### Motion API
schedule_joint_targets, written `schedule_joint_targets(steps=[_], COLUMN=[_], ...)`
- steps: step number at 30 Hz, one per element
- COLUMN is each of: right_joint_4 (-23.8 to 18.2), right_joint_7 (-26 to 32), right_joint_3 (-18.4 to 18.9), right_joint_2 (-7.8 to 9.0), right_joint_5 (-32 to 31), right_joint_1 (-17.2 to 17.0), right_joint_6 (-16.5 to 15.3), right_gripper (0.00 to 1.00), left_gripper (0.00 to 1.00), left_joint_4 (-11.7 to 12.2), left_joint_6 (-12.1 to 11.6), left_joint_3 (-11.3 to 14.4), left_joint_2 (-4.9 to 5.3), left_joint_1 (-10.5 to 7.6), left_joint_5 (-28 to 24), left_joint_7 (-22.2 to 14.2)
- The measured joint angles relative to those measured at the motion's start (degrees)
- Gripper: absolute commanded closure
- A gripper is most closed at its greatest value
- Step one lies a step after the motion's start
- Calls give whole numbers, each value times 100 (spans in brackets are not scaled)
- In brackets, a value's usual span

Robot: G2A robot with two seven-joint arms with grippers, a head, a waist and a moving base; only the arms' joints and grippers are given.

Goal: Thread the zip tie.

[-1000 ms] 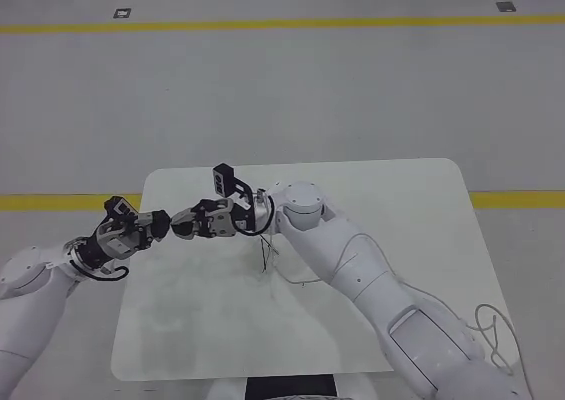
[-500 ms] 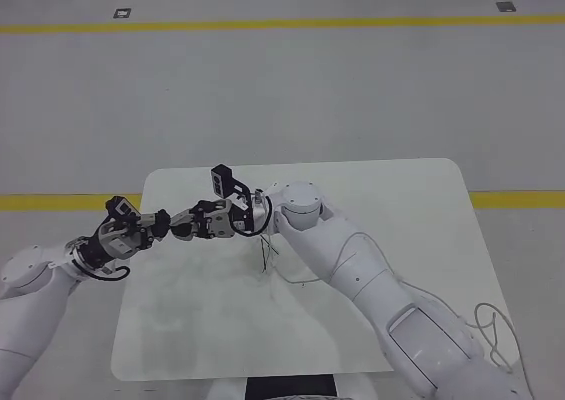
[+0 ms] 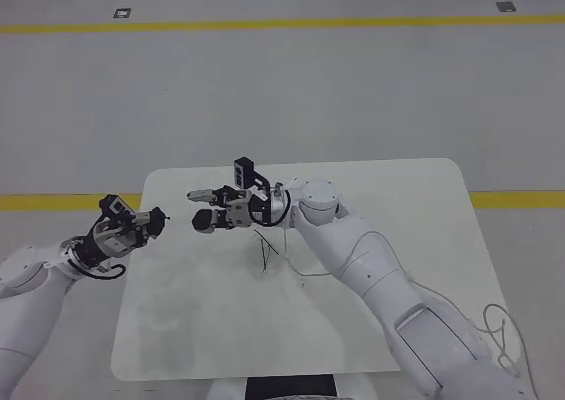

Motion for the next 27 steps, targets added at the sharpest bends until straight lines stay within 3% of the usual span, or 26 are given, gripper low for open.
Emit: schedule_joint_targets(steps=[5,7,14,15,17,21,22,24,27], right_joint_4=[-250,-259,-252,-252,-252,-252,-252,-252,-252], right_joint_7=[-355,-356,-345,-345,-345,-345,-345,-345,-345], right_joint_3=[301,311,304,304,304,304,304,304,304], right_joint_2=[223,227,224,224,224,224,224,224,224], right_joint_5=[-608,-608,-599,-599,-599,-599,-600,-600,-600], right_joint_1=[-193,-200,-195,-195,-195,-195,-195,-195,-195], right_joint_6=[-140,-149,-143,-143,-143,-143,-143,-143,-143], right_gripper=[0,0,0,0,0,0,0,0,0], left_gripper=[100,100,100,100,100,100,100,100,100], left_joint_4=[7,-29,-27,-23,9,242,279,317,347], left_joint_6=[-182,-294,-307,-385,-801,-1746,-1838,-1765,-1726], left_joint_3=[-71,-89,-87,-82,-23,106,80,-35,-288], left_joint_2=[-14,-18,-22,-35,-81,-182,-221,-299,-493], left_joint_1=[16,28,26,25,24,-82,-159,-258,-331], left_joint_5=[93,137,130,114,125,103,174,386,759], left_joint_7=[15,40,58,131,274,-112,-230,-370,-424])
